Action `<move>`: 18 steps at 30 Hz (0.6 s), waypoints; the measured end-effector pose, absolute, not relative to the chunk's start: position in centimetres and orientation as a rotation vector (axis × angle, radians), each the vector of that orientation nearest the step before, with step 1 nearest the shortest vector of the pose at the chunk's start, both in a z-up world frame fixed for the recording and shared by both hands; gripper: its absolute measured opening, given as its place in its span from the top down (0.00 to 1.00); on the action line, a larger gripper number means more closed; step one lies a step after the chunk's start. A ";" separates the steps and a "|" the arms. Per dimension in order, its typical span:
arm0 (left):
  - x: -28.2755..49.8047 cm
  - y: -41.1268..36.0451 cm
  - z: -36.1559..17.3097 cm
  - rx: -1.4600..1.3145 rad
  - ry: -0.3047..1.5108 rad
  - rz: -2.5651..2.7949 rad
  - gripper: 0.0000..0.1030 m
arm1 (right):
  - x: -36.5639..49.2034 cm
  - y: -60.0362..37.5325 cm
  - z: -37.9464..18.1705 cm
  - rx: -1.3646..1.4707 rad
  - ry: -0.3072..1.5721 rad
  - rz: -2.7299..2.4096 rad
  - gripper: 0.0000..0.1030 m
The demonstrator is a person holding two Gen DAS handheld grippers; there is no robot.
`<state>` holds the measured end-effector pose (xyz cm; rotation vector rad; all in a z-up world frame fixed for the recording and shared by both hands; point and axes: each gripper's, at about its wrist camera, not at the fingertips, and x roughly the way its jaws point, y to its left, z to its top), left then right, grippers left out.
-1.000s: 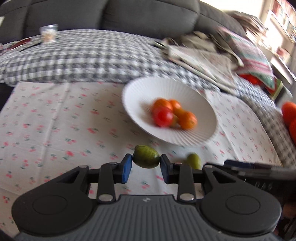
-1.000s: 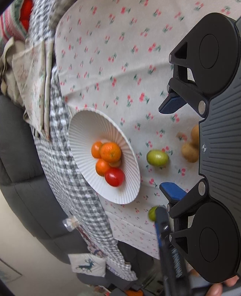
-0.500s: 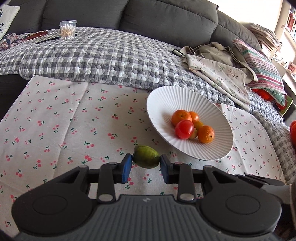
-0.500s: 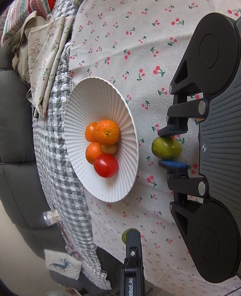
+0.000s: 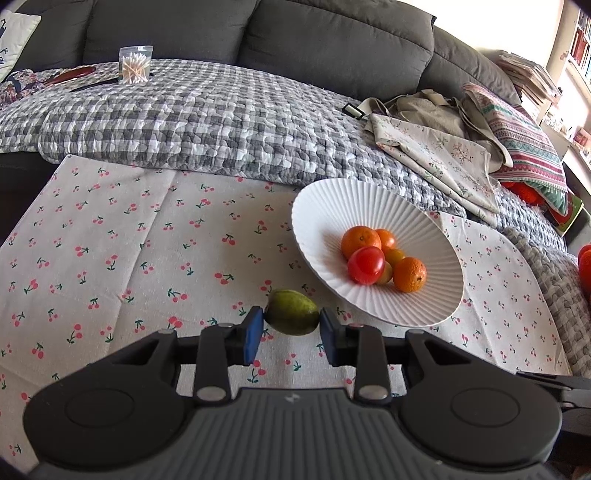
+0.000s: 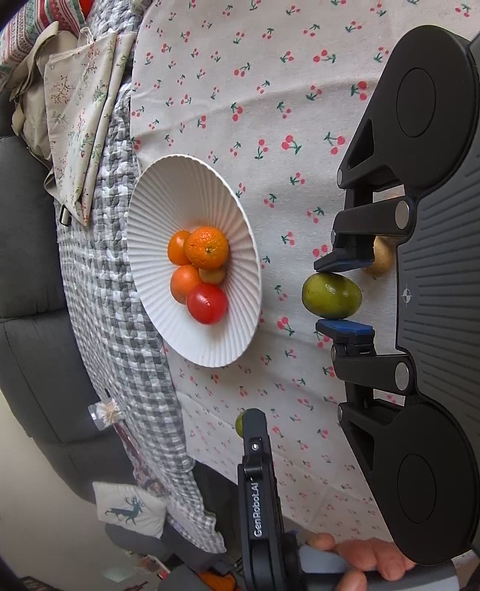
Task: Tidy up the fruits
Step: 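Carry both green fruits into the white bowl and open both grippers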
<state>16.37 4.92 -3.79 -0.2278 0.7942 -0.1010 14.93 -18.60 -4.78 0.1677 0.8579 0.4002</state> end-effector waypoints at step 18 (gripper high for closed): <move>17.6 3.8 -3.6 -0.198 0.749 -0.143 0.69 | 14.5 -23.0 -2.2 0.260 0.795 0.372 0.75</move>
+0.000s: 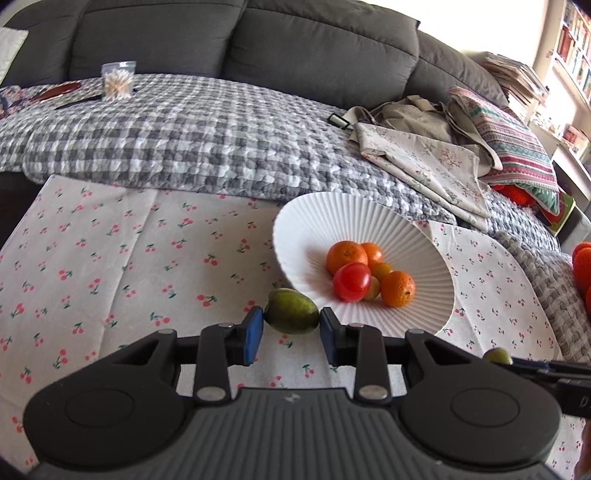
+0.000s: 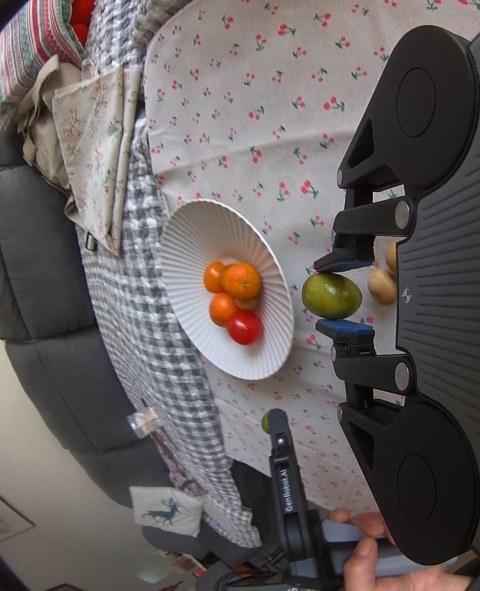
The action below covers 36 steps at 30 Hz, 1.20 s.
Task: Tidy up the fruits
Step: 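Carry both green fruits into the white bowl and open both grippers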
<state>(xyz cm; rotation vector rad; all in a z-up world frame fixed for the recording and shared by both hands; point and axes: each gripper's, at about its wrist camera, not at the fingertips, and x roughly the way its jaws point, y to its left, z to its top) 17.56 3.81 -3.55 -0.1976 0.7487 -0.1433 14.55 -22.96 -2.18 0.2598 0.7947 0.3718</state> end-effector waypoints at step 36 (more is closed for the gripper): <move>20.0 -4.1 -6.0 0.088 0.636 -0.315 0.58 | 21.7 -21.7 -4.8 0.254 0.684 0.253 0.70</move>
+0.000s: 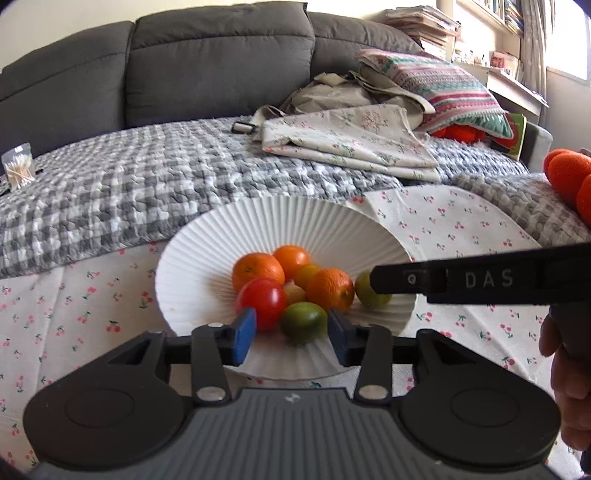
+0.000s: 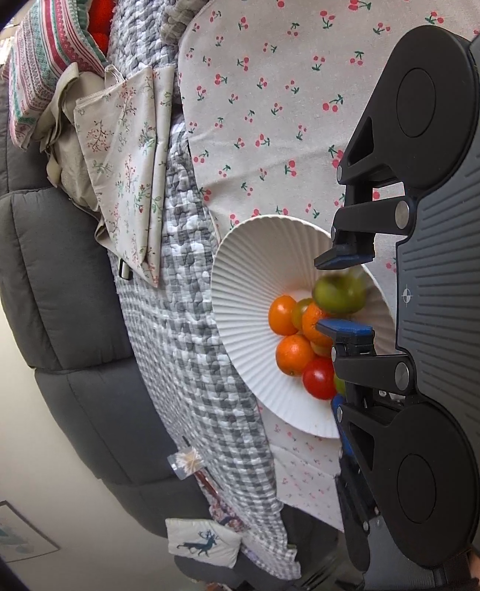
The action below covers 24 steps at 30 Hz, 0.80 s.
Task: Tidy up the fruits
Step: 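Carry both green fruits into the white bowl and open both grippers, then move both open grippers toward the two brown kiwis on the cloth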
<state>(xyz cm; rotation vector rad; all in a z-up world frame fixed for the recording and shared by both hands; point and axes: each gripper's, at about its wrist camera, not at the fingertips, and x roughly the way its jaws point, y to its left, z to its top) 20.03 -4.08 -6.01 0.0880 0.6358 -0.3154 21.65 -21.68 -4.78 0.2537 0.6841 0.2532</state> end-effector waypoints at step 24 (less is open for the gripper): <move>17.4 0.0 -3.6 -0.054 0.711 -0.215 0.44 | 17.8 -24.2 -1.1 0.351 0.648 0.277 0.31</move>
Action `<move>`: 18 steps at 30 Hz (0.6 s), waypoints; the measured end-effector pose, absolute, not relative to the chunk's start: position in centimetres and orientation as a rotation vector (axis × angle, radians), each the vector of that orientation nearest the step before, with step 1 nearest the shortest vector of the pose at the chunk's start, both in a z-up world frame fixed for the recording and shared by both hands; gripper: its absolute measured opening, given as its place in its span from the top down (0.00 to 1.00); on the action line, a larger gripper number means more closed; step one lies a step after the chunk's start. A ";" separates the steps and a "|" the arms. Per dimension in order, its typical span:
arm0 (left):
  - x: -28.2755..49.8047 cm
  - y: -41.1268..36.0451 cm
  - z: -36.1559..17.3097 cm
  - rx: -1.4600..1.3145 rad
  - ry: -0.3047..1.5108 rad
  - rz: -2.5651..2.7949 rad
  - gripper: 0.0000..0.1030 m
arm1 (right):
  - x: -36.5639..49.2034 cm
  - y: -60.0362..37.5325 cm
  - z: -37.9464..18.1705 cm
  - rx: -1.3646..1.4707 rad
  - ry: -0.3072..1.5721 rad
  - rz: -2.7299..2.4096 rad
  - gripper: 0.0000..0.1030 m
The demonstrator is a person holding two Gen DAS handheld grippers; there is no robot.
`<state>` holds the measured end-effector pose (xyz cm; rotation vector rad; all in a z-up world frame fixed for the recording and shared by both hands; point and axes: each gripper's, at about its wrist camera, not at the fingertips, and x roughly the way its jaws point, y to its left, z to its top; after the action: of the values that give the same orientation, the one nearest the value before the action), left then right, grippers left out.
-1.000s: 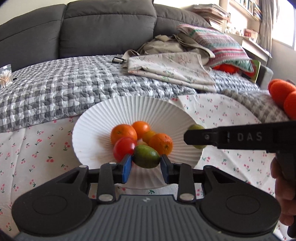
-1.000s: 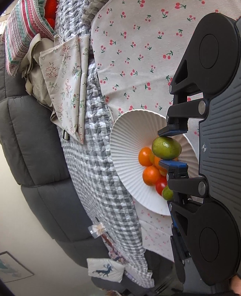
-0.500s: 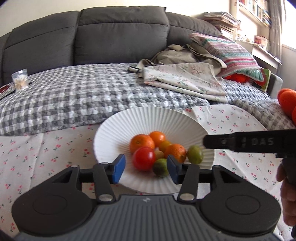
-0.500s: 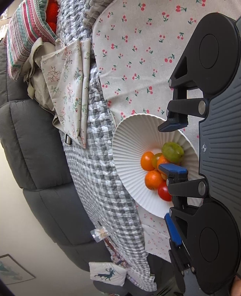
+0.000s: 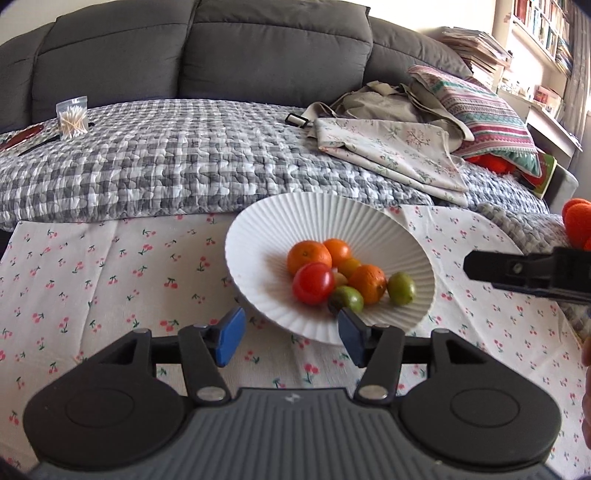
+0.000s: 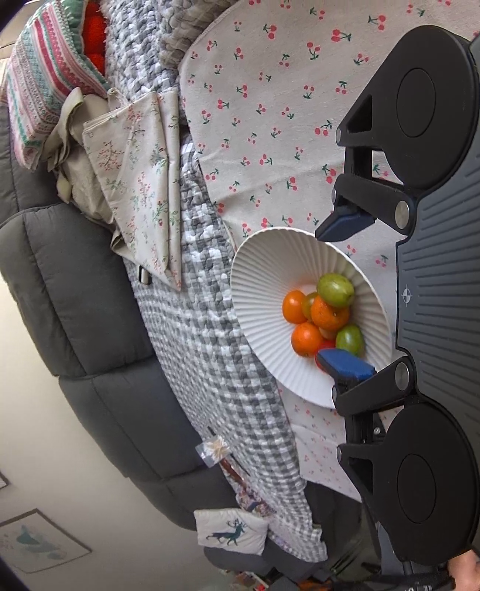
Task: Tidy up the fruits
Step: 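Move both open grippers toward the two brown kiwis on the cloth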
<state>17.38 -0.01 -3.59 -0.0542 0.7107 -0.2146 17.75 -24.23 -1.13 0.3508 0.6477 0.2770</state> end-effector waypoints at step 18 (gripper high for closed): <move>14.0 -3.2 -3.9 -0.044 0.779 -0.356 0.35 | 12.3 -27.1 -0.2 0.391 0.659 0.250 0.16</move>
<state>14.02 -3.18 -3.94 -0.0445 0.7789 -0.3564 12.34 -27.12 -0.24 0.3908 0.6591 0.2504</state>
